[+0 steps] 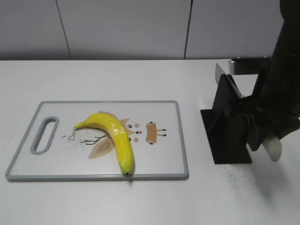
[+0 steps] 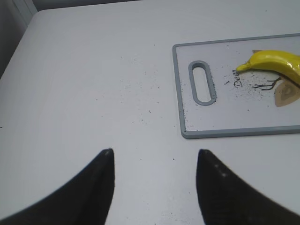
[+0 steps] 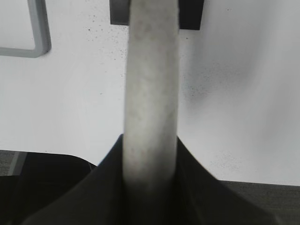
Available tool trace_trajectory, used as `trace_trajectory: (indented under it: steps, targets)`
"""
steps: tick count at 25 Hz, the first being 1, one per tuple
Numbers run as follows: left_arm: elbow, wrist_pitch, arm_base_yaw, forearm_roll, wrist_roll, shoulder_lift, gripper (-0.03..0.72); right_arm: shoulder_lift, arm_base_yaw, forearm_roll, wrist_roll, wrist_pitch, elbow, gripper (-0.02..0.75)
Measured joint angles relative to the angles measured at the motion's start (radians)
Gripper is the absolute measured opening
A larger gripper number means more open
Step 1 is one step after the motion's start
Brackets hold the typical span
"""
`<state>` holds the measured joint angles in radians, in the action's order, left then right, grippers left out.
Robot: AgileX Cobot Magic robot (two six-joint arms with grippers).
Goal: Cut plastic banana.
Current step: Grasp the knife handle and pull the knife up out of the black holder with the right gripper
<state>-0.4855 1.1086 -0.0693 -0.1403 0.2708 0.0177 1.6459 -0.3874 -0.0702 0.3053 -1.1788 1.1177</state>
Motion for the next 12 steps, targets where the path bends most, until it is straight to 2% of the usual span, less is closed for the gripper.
trace_trajectory:
  steps: [12]
  targets:
    - [0.0, 0.0, 0.0, 0.0, 0.0, 0.0, 0.52, -0.181, -0.001, 0.002, 0.005, -0.004, 0.007, 0.162]
